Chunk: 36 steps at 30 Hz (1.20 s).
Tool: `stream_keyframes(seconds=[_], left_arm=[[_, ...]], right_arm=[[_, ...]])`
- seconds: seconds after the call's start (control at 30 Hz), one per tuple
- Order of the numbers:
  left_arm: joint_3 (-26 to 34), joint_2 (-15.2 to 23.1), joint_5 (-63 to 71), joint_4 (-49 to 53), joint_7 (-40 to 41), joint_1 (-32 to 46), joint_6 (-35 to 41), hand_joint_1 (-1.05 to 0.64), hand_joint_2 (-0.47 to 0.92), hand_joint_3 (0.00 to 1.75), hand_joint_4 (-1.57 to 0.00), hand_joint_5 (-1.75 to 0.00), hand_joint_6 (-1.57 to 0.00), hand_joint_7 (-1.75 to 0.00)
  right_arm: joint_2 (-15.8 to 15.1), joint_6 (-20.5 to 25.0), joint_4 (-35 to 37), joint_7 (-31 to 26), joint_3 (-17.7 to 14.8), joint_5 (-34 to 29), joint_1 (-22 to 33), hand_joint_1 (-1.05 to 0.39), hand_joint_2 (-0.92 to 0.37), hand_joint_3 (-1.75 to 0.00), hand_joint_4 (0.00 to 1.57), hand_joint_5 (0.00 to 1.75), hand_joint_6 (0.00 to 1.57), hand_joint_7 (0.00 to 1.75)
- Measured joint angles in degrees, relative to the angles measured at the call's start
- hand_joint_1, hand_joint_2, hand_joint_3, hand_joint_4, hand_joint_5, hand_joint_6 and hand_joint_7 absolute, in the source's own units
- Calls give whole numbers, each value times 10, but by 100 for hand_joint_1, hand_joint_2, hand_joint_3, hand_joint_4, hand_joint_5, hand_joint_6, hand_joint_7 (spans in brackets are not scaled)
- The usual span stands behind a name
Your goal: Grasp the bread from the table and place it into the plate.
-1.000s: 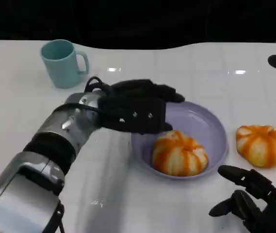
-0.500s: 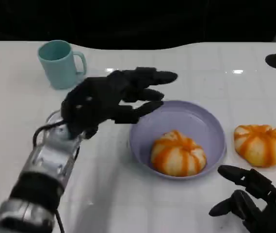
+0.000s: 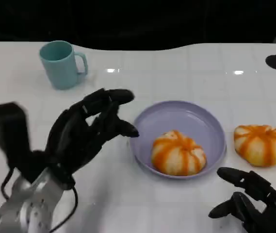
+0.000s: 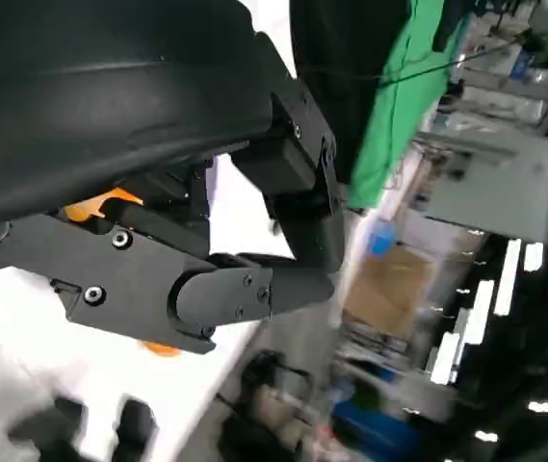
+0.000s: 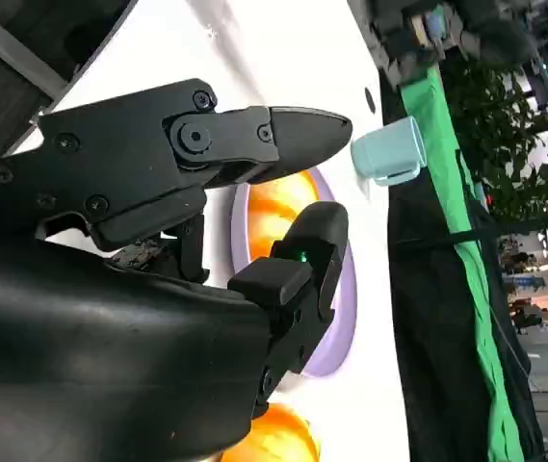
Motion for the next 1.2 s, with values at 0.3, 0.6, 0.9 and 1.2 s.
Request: stream_keyframes(seconds=[0.3,0.6,0.9,1.2], left_arm=[[22,-14,-60,-81,15,98,43,-54,92,48,-68,-175,-49,-168],[30,-35,-80,-104,66,145,64,-51,92,51,-71,-175,-52,-170],[23,-52,-80,-125,111,189,74,-50,92,48,-68,-175,-50,-168],[18,-43,-80,-121,97,189,70,-51,92,45,-67,-175,-50,-170]], right_arm=[[0,-1,0,-5,0,-3,0,-75,-92,-31,69,118,81,61],[-1,-3,0,-6,-1,-2,-1,-75,-92,-31,69,117,81,60],[-1,-3,-1,-4,-2,-1,0,-75,-92,-31,68,116,80,58],[-2,-3,-4,0,-4,0,2,-75,-92,-32,69,116,81,58]])
